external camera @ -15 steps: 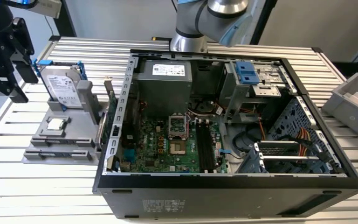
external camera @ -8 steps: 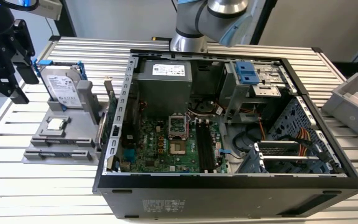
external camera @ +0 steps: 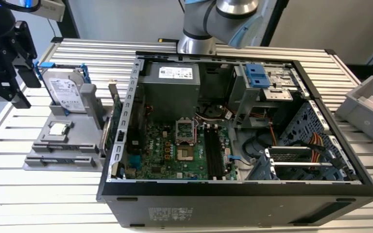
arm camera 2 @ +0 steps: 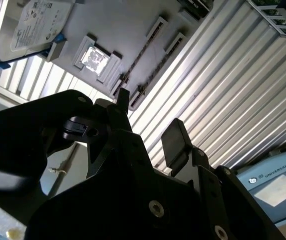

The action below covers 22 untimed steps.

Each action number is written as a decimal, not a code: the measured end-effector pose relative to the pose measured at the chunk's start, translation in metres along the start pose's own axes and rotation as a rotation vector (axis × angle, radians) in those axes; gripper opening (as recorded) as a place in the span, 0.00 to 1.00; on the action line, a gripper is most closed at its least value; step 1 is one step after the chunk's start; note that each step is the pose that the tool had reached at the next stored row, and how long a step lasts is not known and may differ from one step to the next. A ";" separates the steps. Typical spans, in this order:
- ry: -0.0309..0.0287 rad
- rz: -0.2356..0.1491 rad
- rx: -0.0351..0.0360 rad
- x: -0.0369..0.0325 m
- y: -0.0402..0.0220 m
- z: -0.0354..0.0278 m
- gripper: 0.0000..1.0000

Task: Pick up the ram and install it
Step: 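Pick up the ram and move it above insertion slot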

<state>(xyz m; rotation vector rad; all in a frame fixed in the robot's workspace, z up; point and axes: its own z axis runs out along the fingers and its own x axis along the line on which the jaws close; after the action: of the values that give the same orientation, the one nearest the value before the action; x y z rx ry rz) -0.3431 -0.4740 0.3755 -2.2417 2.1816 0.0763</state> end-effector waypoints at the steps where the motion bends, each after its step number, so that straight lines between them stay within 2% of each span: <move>1: 0.0001 0.000 0.0014 0.0000 0.0001 0.0004 1.00; 7: 0.0006 -0.001 0.0177 0.0001 -0.0001 0.0031 1.00; 15: 0.0007 -0.001 0.0184 0.0001 0.0001 0.0036 1.00; 22: 0.0007 -0.001 0.0184 0.0002 0.0000 0.0067 1.00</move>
<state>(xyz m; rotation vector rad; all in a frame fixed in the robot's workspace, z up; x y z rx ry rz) -0.3432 -0.4740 0.3689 -2.2332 2.1727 0.0553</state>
